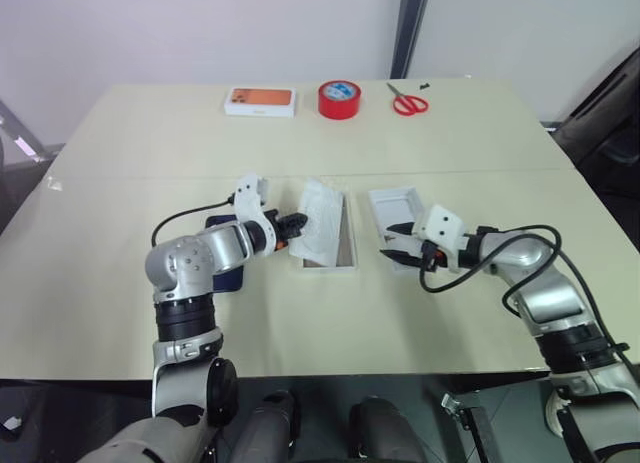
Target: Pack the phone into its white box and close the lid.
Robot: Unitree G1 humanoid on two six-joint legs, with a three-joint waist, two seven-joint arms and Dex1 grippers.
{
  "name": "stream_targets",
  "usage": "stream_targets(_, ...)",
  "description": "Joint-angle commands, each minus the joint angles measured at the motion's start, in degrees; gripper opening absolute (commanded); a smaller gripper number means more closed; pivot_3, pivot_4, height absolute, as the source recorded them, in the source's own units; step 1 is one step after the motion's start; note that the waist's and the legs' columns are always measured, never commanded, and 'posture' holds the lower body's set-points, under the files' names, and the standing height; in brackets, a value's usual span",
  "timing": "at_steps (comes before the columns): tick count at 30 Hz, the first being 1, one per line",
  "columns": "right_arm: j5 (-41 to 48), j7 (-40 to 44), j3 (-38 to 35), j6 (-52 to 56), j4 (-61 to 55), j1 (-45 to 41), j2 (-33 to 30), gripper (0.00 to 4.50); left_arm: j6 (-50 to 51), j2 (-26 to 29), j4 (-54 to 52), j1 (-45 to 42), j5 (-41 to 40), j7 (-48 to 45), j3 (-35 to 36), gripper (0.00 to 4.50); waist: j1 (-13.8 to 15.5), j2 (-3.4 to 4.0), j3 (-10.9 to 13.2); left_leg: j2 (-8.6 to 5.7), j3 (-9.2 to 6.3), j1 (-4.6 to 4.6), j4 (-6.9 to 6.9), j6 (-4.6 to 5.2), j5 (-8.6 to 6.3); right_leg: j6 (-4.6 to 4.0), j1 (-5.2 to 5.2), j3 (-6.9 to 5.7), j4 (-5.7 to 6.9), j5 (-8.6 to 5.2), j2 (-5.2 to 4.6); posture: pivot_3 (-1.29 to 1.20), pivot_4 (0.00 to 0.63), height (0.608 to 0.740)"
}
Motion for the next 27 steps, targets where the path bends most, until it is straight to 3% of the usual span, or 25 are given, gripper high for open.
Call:
stream_targets(1, -0.01, -0.71, -0.51, -1.0, -0.91, -1.49, 0.81, 2.38, 1.09, -0.02, -2.86, -1.45, -2.38, -1.04, 0.43, 3.5, -0.07, 0.0, 0.0, 0.0, 0.0, 0.0, 0.0, 0.0, 0.0, 0.0, 0.0, 0.0, 0.0, 0.0, 0.0, 0.0, 0.15, 0.734)
stream_targets(2, 0.02, -0.84, -0.44, -1.02, -0.84, -1.79, 1.12, 2.38, 1.24, 0.19, -3.34, -1.51, -2.59, -1.3, 0.2, 4.0, -0.09, 0.0, 0.0, 0.0, 0.0, 0.0, 0.0, 0.0, 0.0, 0.0, 0.0, 0.0, 0.0, 0.0, 0.0, 0.0, 0.15, 0.734)
stream_targets(7, 1.52, -2.47, -1.01, 0.99, -1.21, -4.45, 4.48, 2.38, 1.75, 1.2, -4.78, -1.88, -3.4, -1.8, 0.61, 4.0, -0.19, 0.0, 0.0, 0.02, 0.0, 0.0, -0.03, -0.01, 0.0, 0.0, -0.02, 0.0, 0.01, 0.0, 0.02, 0.0, 0.15, 0.734)
stream_targets(11, 2.07, -4.2, -0.58, 2.56, -1.4, -6.79, 8.25, 2.38, 0.08, 4.67, -7.03, -0.46, -3.94, -5.53, -1.2, 4.0, -0.24, 0.0, 0.0, 0.02, 0.0, 0.0, -0.04, -0.01, 0.01, 0.0, -0.04, 0.01, 0.01, 0.0, 0.02, 0.0, 0.15, 0.734)
stream_targets(13, 1.74, -5.19, 0.29, 3.55, -1.27, -7.83, 10.18, 2.38, -2.93, 9.54, -7.54, 1.37, -0.96, -8.57, -5.41, 4.0, -0.3, 0.0, 0.0, 0.02, -0.01, 0.0, -0.06, -0.02, 0.01, 0.0, -0.05, 0.0, 0.01, 0.0, 0.02, 0.0, 0.15, 0.734)
stream_targets(16, 1.11, -5.91, 1.72, 4.26, -0.79, -8.77, 12.37, 1.55, -9.01, 14.56, -7.33, 3.69, 2.0, -12.63, -9.25, 4.06, -0.33, 0.03, -0.01, 0.01, 0.01, 0.03, -0.12, -0.03, 0.02, 0.0, -0.07, 0.03, 0.01, 0.0, 0.02, 0.0, 0.15, 0.734)
stream_targets(19, -3.37, -7.49, 5.76, 2.83, 1.33, -10.24, 13.9, 0.04, -17.88, 19.37, -6.6, 6.07, 4.78, -18.54, -10.86, 4.06, -0.22, 0.03, -0.01, 0.0, -0.01, 0.01, -0.14, -0.05, 0.03, -0.01, -0.1, 0.02, 0.0, 0.0, 0.0, 0.0, 0.15, 0.734)
stream_targets(21, -6.12, -8.31, 8.56, 1.78, 2.76, -11.21, 15.03, 0.04, -26.76, 23.15, -6.38, 8.55, 7.31, -24.58, -12.06, 4.06, -0.3, 0.03, -0.01, 0.0, 0.0, 0.01, -0.16, -0.06, 0.04, -0.01, -0.12, 0.04, -0.01, 0.0, 0.0, 0.0, 0.15, 0.734)
stream_targets(27, -11.9, -10.22, 13.28, 0.35, 7.54, -13.75, 17.37, 0.04, -33.4, 28.59, -3.76, 12.12, 6.7, -32.65, -9.22, 4.06, -0.32, 0.05, 0.0, -0.01, -0.01, 0.0, -0.23, -0.08, 0.05, -0.02, -0.16, 0.04, -0.04, 0.0, -0.03, 0.0, 0.15, 0.734)
